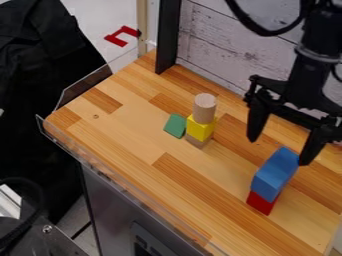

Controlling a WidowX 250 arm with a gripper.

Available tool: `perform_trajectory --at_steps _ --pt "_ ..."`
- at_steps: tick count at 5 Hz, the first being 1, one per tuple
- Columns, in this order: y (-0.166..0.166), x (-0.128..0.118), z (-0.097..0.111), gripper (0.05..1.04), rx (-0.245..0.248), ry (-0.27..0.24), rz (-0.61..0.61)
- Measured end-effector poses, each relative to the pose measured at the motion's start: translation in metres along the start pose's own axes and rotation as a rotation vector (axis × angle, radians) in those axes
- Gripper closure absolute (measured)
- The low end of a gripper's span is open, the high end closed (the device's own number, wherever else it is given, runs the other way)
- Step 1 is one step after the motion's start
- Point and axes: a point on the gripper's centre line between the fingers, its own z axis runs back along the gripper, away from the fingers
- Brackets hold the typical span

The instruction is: Put the blue block on top of the cylinder

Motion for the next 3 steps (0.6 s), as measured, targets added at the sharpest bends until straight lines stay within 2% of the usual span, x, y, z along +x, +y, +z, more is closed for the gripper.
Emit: perform_trajectory --at_steps 3 --pt "-0.011 -0.001 -0.0064 0.084 -0.019 0.03 -0.046"
